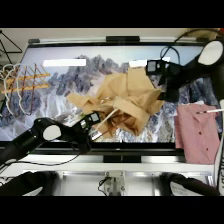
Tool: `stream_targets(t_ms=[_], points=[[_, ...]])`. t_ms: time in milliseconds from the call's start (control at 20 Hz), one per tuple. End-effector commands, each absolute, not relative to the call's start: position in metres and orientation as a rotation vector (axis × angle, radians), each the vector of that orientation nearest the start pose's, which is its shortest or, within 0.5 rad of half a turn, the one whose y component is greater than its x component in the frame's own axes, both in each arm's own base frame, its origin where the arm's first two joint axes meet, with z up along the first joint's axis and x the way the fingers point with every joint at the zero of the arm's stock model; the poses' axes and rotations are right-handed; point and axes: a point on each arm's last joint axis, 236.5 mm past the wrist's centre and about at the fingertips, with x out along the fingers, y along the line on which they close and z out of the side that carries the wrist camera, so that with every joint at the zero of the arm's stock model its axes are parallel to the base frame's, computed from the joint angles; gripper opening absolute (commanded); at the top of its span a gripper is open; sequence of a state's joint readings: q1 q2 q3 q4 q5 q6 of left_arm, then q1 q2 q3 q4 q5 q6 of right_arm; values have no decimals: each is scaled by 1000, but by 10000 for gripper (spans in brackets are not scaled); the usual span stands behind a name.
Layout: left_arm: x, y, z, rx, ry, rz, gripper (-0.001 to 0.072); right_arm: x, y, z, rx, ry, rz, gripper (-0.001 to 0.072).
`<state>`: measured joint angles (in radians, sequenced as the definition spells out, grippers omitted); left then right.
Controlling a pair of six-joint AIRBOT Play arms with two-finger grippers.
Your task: Fold the shirts.
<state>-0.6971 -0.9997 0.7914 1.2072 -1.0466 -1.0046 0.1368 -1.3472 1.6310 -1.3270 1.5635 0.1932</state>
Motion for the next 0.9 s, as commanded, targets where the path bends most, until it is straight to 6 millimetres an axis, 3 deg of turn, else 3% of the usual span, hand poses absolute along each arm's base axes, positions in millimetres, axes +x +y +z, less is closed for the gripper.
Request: stream_targets(t_ms=[0, 100, 150, 200, 250, 300, 350, 400, 450, 500, 700, 850], points=[[191, -255, -7, 566, 1063, -1129, 54, 375, 134, 109, -1100, 812, 1260, 637], [193, -254, -7, 577, 1056, -1134, 54, 373, 145, 99, -1102, 821, 1301, 637], [196, -253, -7, 584, 1049, -1127, 54, 369, 150, 95, -1100, 831, 1324, 526], [201, -252, -6, 583, 1037, -1112, 54, 361, 153, 93, -1094, 848, 1360, 284], [208, -251, -5, 575, 1023, -1094, 55, 353, 154, 92, -1084, 874, 1386, 145], [216, -249, -4, 561, 1010, -1072, 59, 345, 155, 92, -1065, 896, 1408, 71], [224, -245, -3, 547, 1001, -1049, 83, 337, 158, 94, -1035, 909, 1430, 72], [232, -240, -2, 535, 995, -1023, 221, 334, 158, 97, -1020, 920, 1426, 71], [240, -234, -2, 532, 991, -996, 448, 333, 157, 101, -1013, 922, 1410, 71], [248, -225, -1, 546, 988, -966, 547, 332, 157, 104, -1009, 921, 1398, 71], [287, -161, 15, 679, 1012, -797, 556, 327, 156, 119, -959, 935, 1329, 70], [304, -119, 27, 655, 1042, -690, 558, 323, 157, 129, -932, 931, 1297, 69]])
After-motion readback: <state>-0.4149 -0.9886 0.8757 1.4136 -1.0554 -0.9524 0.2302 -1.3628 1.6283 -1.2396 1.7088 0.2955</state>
